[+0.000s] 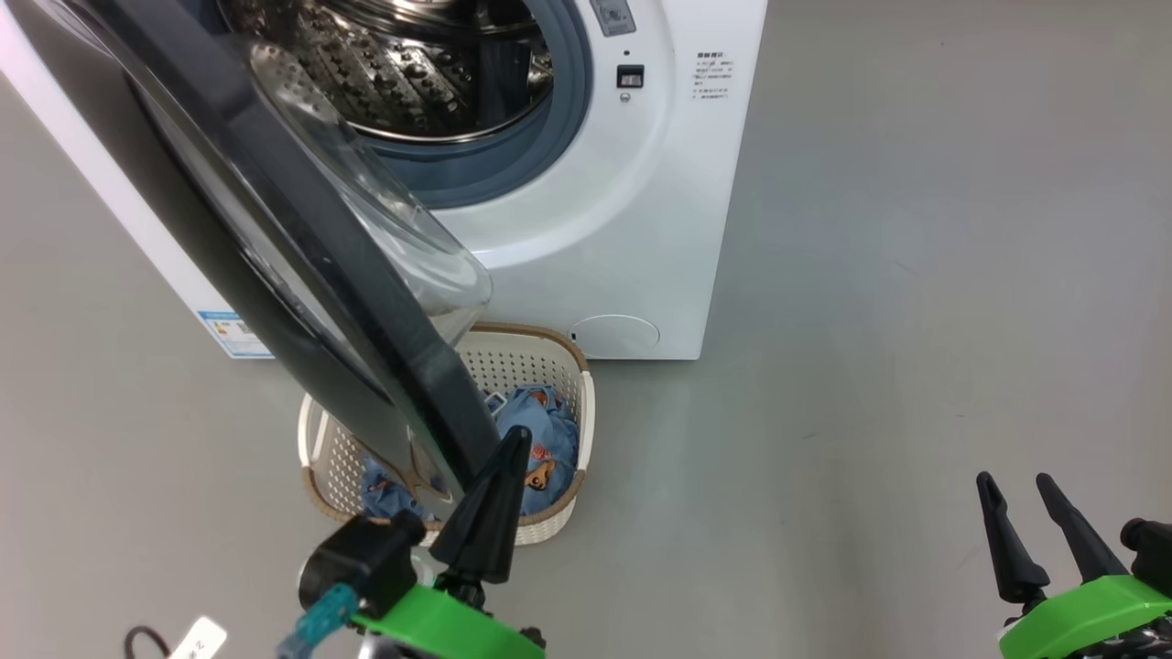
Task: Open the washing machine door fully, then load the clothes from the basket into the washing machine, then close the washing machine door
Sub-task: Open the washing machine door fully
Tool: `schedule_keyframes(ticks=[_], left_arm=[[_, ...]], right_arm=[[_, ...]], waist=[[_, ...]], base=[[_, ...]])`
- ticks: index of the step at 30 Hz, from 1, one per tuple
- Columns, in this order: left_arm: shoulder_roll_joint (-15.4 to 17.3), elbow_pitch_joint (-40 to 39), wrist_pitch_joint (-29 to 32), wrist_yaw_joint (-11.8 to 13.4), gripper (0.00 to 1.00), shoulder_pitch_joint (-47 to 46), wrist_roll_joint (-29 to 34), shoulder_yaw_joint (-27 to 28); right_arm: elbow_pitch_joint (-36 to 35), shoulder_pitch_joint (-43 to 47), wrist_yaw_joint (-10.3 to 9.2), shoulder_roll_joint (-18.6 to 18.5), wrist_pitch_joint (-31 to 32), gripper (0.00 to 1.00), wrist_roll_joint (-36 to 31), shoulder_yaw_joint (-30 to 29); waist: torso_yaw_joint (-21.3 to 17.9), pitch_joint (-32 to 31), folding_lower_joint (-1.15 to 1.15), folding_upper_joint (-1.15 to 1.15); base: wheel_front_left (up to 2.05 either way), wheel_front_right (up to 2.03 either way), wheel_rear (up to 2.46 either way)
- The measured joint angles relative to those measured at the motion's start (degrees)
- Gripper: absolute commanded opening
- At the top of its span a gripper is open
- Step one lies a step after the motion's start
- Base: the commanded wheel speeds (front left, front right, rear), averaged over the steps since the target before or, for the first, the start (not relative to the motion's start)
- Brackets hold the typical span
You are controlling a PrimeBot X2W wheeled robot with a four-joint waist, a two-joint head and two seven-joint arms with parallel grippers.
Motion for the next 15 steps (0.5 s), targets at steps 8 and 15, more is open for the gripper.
schedule_keyframes(ticks=[8,15], left_arm=[[-0.02,6.17,-0.15,1.27,0.0,-3.83,-2.85,-0.97],[-0.1,8.81,-0.21,1.26,0.0,-5.39,-5.17,-0.71]], right_arm=[[-0.25,0.03,0.0,0.01,0.0,1.0,-1.46,-0.32],[-0.92,0.04,0.0,-0.03,0.0,1.0,-1.18,-0.26]], waist=[[0.11,0.02,0.0,0.0],[0.44,0.38,0.0,0.0]], base=[[0.0,0.0,0.0],[0.0,0.0,0.0]])
